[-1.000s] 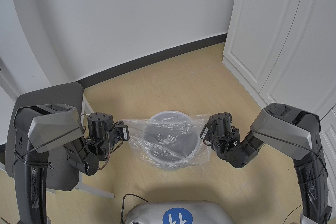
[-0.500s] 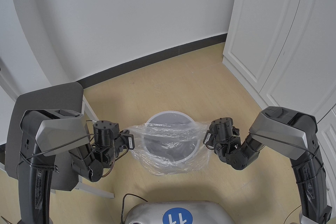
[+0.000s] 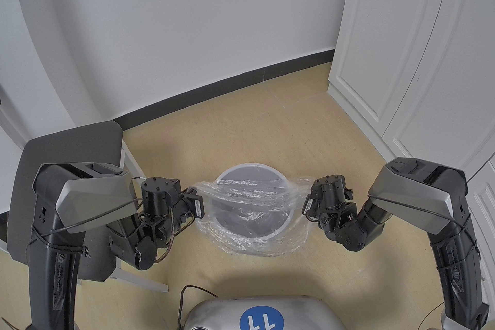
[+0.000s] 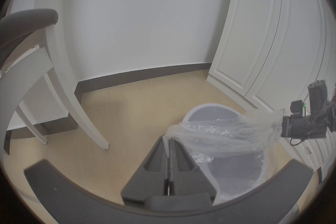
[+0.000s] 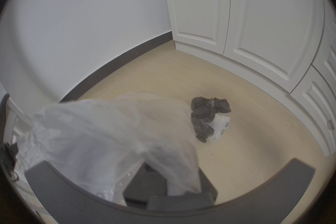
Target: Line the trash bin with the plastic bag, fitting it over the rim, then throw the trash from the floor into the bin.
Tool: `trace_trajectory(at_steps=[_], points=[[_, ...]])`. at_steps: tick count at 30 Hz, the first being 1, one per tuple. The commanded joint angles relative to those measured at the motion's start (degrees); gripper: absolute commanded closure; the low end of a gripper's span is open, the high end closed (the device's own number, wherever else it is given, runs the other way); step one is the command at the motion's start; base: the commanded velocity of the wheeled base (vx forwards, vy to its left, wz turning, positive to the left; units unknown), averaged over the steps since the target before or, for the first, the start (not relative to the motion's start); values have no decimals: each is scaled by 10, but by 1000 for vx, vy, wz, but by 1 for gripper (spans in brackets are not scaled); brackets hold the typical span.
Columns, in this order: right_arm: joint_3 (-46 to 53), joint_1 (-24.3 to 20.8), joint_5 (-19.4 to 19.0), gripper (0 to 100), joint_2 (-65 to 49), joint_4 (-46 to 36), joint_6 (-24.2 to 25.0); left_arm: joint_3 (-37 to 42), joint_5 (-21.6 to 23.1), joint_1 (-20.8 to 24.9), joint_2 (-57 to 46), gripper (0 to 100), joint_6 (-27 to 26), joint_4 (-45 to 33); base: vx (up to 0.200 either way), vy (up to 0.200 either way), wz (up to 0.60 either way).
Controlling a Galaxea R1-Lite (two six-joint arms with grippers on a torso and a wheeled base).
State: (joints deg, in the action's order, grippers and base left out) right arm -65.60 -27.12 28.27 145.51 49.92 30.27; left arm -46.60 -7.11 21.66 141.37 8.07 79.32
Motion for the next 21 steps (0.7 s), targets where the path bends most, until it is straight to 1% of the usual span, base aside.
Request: trace_trajectory(at_steps=[1,2,3,5,7,9,12,14,16,19,20,21], points=[[25,1,-3,100,-9,2,-12,1,0,6,-13,100,0,0,0,0,0],[41,1,-7,0,-22,17,-20,0,0,7,-14,100,1,0,0,0,0],[55,1,-13,0,-29,28,-24,0,0,7,-13,100,1,1,0,0,0],[97,4,-43,0,-51,49,-43,0,-1,7,-14,100,2,1,0,0,0],[144,15,-89,0,-77,69,-72,1,-1,7,-16,100,2,1,0,0,0],[192,34,-145,0,-105,101,-104,2,-1,7,-21,100,2,1,0,0,0],[238,64,-193,0,-131,133,-135,2,-2,8,-23,100,2,0,0,0,0],[263,88,-233,0,-148,136,-158,1,-2,9,-23,100,1,0,0,0,0],[289,117,-290,0,-165,136,-177,1,-3,9,-22,100,0,0,0,0,0],[323,165,-403,0,-187,137,-197,0,-5,8,-21,100,-1,-1,0,0,0],[326,172,-420,0,-189,137,-199,0,-5,7,-20,100,-1,-1,0,0,0],[337,192,-471,0,-194,137,-206,-1,-5,6,-19,100,-2,-4,0,0,0]])
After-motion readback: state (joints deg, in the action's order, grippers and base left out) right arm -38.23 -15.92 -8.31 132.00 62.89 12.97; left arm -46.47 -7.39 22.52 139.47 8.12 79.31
